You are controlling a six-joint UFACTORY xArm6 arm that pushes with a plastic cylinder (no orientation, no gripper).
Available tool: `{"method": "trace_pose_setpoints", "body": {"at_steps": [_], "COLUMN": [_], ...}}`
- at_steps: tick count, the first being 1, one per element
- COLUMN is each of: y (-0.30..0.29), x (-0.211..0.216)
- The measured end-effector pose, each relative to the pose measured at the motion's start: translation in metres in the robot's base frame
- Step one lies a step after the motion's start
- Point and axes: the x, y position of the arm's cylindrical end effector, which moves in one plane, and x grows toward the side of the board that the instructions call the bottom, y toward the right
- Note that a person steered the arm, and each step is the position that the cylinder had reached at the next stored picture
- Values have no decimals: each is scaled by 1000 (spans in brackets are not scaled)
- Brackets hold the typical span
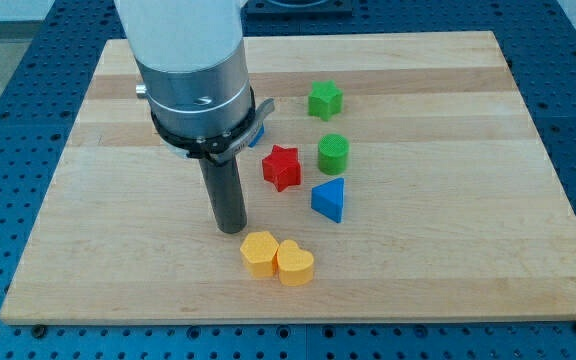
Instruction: Nudge the red star right a bit
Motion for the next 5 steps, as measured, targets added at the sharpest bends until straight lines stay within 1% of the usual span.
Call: {"method": "trace_pose_setpoints", "body": {"at_steps": [2, 3, 4, 5], "y": [-1, -10, -17, 2], "x": [0, -40, -55, -57]}}
